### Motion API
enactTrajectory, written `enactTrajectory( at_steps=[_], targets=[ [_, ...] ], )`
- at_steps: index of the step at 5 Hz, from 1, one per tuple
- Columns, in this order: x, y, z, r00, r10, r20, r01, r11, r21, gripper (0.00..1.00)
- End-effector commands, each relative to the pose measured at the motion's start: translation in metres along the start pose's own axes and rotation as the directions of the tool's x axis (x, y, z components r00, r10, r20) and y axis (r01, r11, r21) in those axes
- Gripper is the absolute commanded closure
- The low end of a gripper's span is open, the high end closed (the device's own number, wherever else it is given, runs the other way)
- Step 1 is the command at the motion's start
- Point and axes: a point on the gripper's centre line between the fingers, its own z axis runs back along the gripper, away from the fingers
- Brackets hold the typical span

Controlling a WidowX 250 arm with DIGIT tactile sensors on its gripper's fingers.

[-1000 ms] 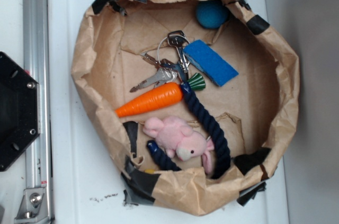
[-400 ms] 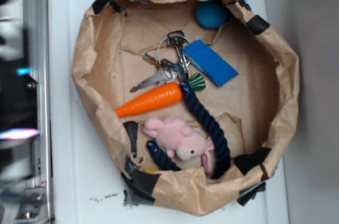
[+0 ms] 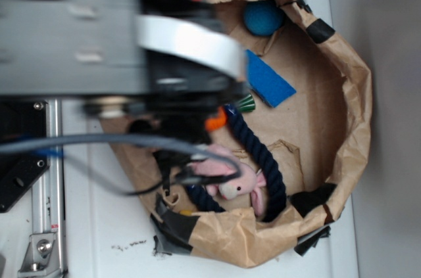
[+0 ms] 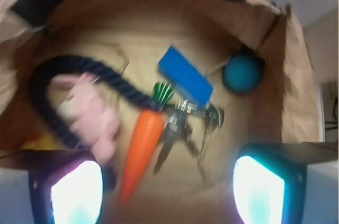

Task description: Grab the blue sponge.

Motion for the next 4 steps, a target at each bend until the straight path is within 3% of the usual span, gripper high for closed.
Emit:
enactTrajectory(
  at_steps=[1,2,4],
  targets=[
    [0.032,0.014,-0.048,0.995,-0.092,-0.029,0.093,0.995,0.035,0.0],
    [0.037,0.02,-0.072,0.993,-0.094,-0.07,0.097,0.994,0.045,0.0],
    [0.054,0.033,-0.106,0.994,-0.02,-0.106,0.019,1.0,-0.006,0.0]
  ],
)
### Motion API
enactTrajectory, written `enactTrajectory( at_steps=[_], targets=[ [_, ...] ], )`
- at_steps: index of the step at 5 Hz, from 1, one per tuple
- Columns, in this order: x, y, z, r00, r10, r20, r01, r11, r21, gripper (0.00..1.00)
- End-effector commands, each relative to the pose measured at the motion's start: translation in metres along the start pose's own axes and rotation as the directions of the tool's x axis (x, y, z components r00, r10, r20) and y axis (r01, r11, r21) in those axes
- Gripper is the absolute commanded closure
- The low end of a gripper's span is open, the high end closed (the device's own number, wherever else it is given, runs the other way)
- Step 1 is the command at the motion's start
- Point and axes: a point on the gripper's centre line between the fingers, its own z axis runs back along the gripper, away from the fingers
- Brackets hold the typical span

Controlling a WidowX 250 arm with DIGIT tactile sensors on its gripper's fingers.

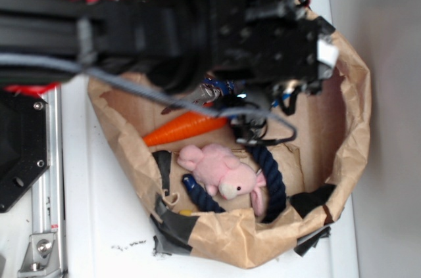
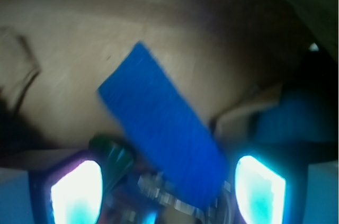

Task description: Grab the blue sponge.

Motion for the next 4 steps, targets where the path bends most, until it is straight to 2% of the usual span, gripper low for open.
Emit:
enactTrajectory(
  at_steps=[1,2,3,4],
  targets=[
    [0.018,-0.006,-0.028,0.997,0.055,-0.049,-0.055,0.999,0.0,0.0],
    [0.0,-0.028,-0.049,0.995,-0.003,-0.101,0.0,1.0,-0.026,0.0],
    [-0.018,-0.045,-0.041,0.997,-0.024,-0.076,0.02,0.999,-0.049,0.0],
    [-0.029,-0.046,-0.029,0.998,0.041,-0.04,-0.044,0.997,-0.065,1.0]
  ],
)
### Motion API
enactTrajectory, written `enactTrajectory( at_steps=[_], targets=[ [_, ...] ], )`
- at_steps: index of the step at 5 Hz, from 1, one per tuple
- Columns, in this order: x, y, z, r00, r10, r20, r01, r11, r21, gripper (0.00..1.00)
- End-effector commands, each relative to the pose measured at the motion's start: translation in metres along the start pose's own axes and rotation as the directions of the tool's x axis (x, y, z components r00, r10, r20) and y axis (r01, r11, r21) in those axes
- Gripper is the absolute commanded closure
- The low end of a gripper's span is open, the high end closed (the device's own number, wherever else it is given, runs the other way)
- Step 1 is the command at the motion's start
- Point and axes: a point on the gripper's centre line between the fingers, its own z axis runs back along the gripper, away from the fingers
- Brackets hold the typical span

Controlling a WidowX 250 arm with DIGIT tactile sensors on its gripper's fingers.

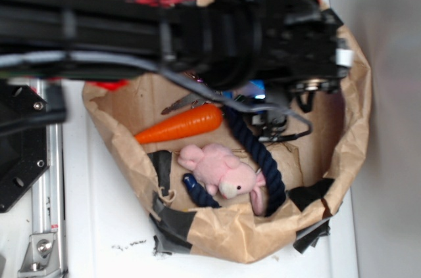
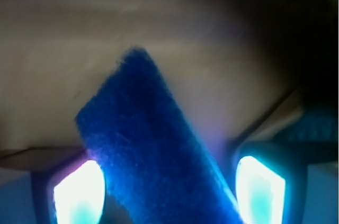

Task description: Grab the blue sponge.

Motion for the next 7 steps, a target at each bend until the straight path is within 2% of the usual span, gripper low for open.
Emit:
enactTrajectory(
  at_steps=[1,2,3,4,5,6,7],
  targets=[
    [-0.028,-0.004,0.008,0.988,0.154,-0.011,-0.154,0.986,-0.064,1.0],
    [-0.029,0.002,0.026,0.978,0.21,0.014,-0.208,0.976,-0.067,1.0],
    [-0.024,0.005,0.076,0.969,0.22,0.108,-0.216,0.975,-0.054,1.0],
    [-0.019,0.0,0.127,0.951,0.238,0.197,-0.215,0.968,-0.127,1.0],
    [-0.015,-0.005,0.179,0.948,0.245,0.204,-0.216,0.964,-0.157,1.0],
    [-0.017,-0.013,0.192,0.965,0.215,0.153,-0.194,0.971,-0.139,1.0],
    [-0.025,-0.022,0.184,0.971,0.212,0.112,-0.197,0.972,-0.127,1.0]
  ],
)
